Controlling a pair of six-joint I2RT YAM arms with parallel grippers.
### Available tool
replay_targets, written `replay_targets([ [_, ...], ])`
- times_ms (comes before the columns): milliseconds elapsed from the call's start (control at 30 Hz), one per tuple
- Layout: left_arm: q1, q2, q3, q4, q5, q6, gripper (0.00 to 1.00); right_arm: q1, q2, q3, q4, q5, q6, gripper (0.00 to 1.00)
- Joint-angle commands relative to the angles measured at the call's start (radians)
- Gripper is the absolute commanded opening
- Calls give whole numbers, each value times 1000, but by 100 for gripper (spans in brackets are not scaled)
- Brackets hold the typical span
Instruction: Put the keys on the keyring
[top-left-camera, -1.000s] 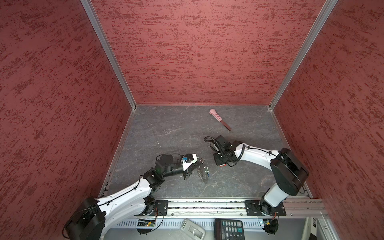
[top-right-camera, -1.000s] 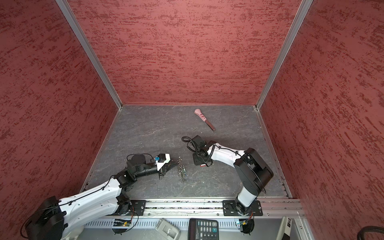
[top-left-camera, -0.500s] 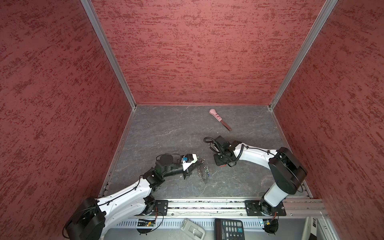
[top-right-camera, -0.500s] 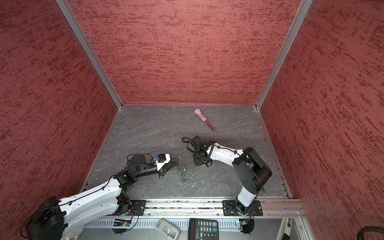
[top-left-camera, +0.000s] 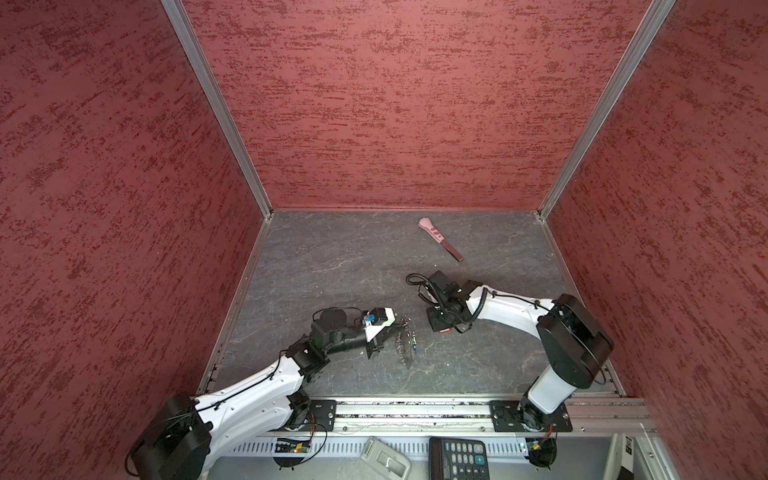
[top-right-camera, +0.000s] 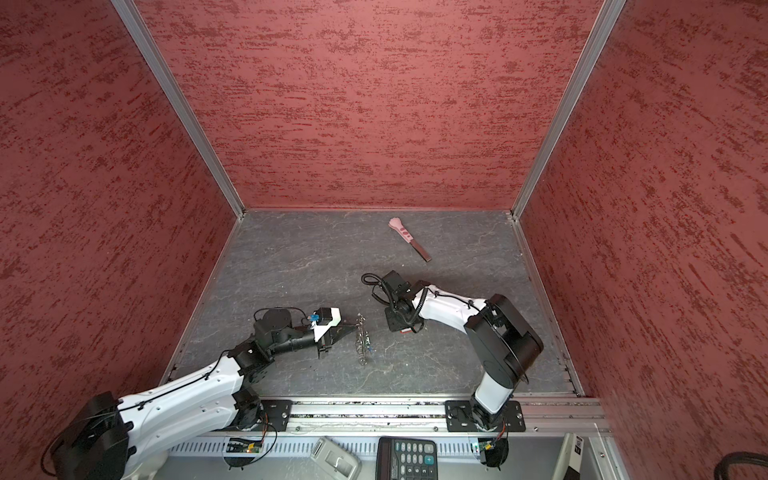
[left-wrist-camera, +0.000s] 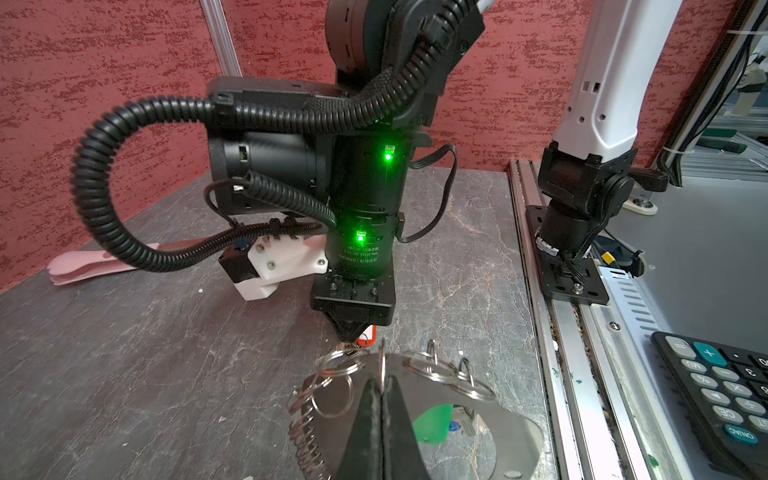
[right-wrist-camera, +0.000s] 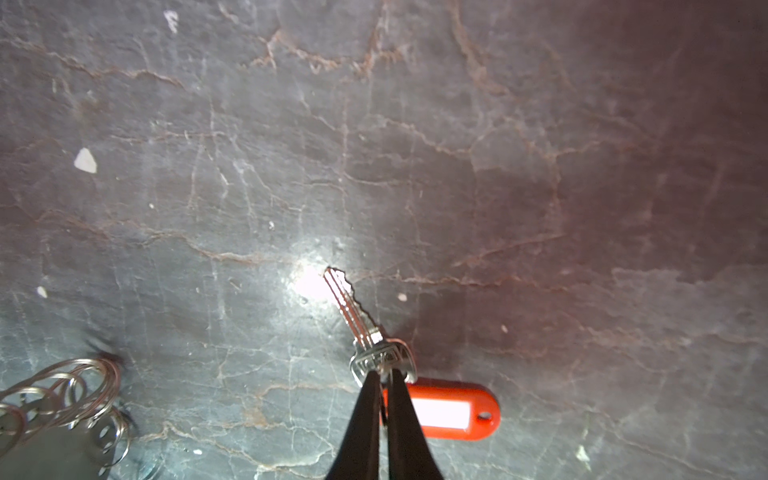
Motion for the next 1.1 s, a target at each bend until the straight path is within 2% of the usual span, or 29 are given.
replay_targets([
  [0, -6, 2, 18, -2, -7, 8, 0, 9, 12, 22, -22, 0, -7, 10],
  [367, -5, 2, 18, -2, -7, 9, 0, 12, 25, 25, -19, -8, -9, 9],
  [700, -4, 4, 18, -2, -6, 10, 0, 14, 3, 27, -21, 7, -6, 3],
  [1067, -6, 8, 30, -12, -2, 4, 0, 14, -198, -59, 107, 38, 40, 0],
])
